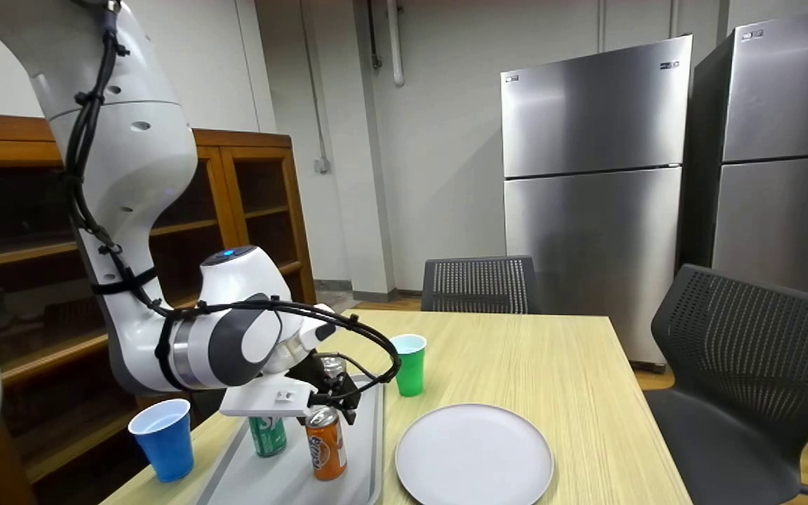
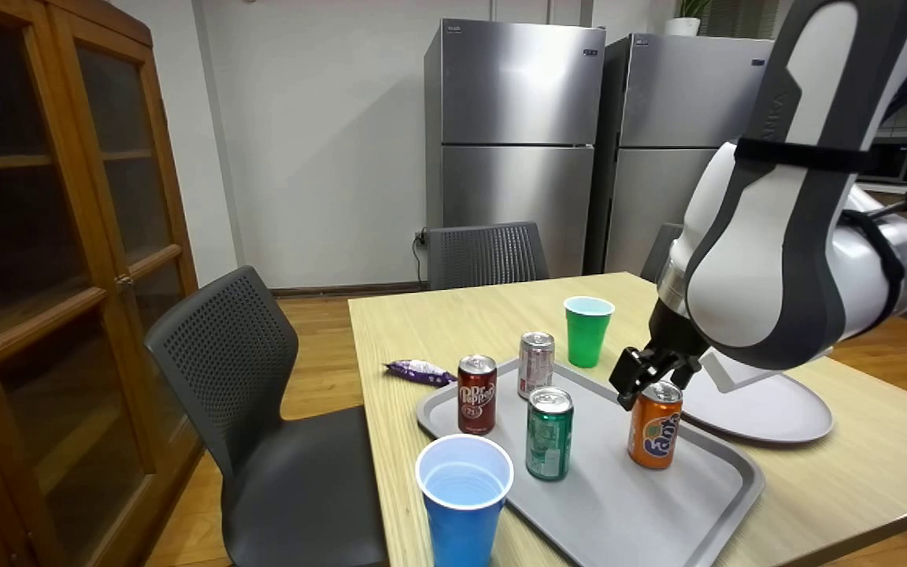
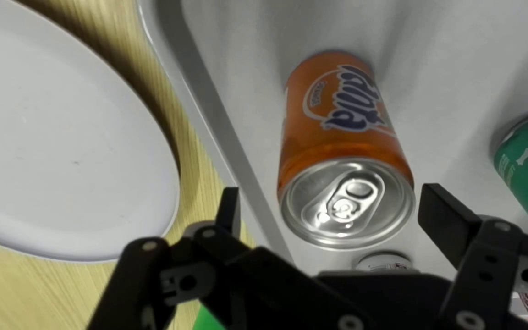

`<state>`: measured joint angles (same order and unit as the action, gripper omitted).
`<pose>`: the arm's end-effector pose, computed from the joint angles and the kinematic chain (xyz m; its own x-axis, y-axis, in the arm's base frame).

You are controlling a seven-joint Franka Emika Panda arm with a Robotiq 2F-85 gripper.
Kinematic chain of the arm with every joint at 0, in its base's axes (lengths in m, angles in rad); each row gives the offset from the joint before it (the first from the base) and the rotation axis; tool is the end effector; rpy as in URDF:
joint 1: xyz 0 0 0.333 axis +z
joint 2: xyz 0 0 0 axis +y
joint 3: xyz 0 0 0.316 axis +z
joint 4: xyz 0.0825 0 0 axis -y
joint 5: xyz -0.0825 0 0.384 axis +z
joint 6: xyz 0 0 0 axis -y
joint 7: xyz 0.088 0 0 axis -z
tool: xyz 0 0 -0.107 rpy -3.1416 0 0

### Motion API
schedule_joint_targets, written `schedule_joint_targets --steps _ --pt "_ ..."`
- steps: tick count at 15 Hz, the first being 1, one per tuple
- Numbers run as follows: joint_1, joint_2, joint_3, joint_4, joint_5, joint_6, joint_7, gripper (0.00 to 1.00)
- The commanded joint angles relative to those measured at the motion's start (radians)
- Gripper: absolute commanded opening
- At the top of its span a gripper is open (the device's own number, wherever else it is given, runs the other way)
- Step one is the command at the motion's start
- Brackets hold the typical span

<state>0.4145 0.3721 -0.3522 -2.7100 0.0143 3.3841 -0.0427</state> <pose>0.4172 0.0110 0.1533 0.9388 0.1483 0.3110 0.1098 -0.9844 0.1377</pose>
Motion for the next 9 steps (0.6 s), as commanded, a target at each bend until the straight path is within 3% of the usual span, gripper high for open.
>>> schedule_joint_targets --steps 1,9 --pt "-0.027 -0.08 0.02 -0.014 0.022 -0.016 -0.076 1.0" --pt "-0.001 -0.192 -0.022 -0.014 -0.037 -0.038 -0.086 1.0"
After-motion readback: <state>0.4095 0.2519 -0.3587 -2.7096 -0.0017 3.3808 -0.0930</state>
